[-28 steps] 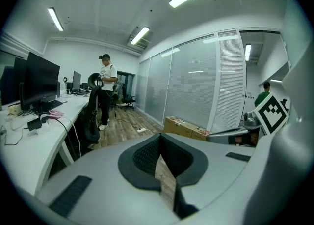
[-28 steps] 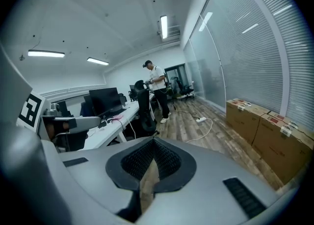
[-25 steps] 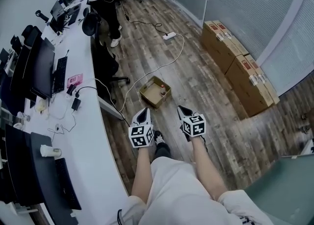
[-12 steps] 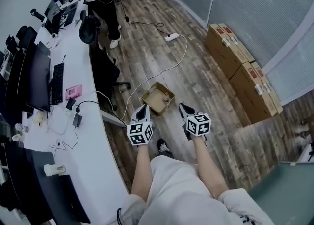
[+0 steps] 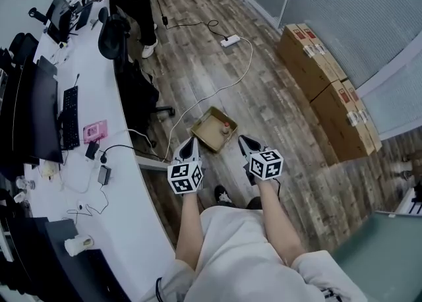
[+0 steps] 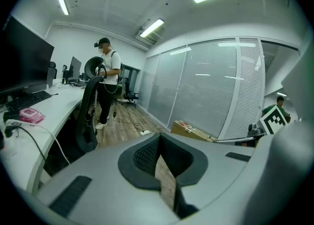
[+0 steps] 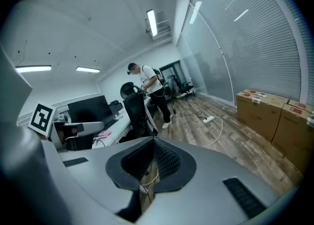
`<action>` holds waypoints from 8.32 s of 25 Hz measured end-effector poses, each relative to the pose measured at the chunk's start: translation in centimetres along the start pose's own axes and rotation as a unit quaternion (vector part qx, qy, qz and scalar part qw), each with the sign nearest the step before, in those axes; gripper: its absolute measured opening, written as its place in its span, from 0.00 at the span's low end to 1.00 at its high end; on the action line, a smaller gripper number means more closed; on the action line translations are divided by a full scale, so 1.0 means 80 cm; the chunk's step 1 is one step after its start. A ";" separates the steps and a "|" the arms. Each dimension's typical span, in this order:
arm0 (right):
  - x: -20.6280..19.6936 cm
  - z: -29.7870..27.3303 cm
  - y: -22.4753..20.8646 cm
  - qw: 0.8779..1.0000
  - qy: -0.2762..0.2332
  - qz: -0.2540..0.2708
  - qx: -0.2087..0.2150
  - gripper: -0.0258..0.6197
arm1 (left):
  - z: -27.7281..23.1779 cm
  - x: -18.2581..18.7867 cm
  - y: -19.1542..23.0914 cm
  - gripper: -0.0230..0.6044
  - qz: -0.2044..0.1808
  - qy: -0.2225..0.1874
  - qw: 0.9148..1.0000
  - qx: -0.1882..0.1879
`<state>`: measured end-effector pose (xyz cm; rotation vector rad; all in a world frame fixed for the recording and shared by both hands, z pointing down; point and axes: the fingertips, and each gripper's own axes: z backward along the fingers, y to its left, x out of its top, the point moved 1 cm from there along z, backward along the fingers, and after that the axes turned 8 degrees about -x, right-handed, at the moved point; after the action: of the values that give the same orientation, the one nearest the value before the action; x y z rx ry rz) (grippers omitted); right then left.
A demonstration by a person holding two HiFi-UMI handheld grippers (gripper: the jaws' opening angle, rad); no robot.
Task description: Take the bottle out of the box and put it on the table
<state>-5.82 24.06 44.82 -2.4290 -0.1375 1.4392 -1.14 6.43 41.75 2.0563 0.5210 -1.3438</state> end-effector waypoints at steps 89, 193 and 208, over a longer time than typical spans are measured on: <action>-0.552 -0.678 -0.371 0.880 0.350 0.319 0.046 0.44 | -0.508 -0.642 0.294 0.06 0.053 0.189 0.980 -0.042; -0.233 0.063 0.787 0.310 0.132 0.596 0.729 0.32 | 0.585 -0.192 0.157 0.06 0.224 -0.140 0.703 0.660; -0.238 0.050 0.789 0.408 0.144 0.527 0.731 0.39 | 0.589 -0.174 0.172 0.06 0.216 -0.157 0.710 0.652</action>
<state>-23.39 -39.35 39.15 -0.8230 2.0453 0.5011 -29.78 -35.68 44.69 2.4917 -1.4185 -1.8911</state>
